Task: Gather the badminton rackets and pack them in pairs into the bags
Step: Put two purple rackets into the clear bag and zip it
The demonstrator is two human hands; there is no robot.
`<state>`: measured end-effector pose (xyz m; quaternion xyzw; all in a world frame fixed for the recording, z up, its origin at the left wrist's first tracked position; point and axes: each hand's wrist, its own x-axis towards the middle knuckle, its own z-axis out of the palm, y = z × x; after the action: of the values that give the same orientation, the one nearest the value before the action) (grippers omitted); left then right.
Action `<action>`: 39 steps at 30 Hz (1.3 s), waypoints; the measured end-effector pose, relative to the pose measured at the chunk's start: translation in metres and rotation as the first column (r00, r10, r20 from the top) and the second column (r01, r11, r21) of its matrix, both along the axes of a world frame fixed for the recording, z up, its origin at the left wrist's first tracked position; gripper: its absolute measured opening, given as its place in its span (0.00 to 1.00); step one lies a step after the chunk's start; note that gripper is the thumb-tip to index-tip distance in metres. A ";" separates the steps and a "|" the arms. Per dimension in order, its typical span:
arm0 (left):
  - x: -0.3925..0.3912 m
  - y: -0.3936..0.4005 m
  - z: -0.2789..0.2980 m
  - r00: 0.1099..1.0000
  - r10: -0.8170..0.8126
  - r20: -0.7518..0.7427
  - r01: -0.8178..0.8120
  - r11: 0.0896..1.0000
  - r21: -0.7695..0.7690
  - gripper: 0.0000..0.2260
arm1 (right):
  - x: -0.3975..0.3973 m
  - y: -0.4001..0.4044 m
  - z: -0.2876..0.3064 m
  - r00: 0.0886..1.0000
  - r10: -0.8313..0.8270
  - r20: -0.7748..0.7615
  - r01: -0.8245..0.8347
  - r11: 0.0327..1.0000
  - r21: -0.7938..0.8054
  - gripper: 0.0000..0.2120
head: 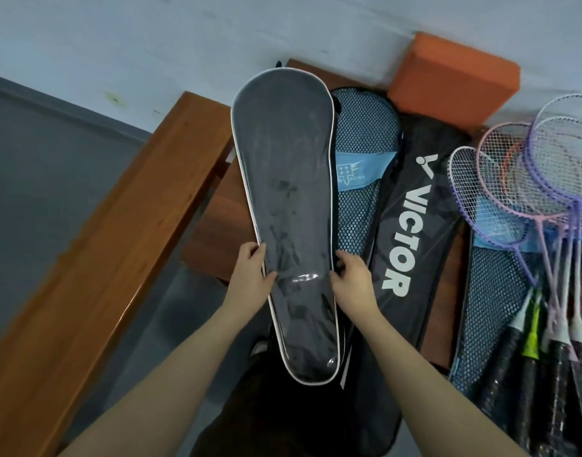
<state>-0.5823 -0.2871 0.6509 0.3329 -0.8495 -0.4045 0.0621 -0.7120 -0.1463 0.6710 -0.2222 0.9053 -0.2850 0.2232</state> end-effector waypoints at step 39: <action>-0.051 0.005 0.087 0.913 0.142 -0.383 0.015 0.925 0.379 0.23 | -0.017 0.005 0.037 0.971 -0.142 0.195 0.196 0.936 -0.294 0.21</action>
<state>-0.6337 -0.2816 0.7381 0.2758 -0.7142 -0.6162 0.1845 -0.7292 -0.1416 0.7081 -0.1504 0.8424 -0.4601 0.2365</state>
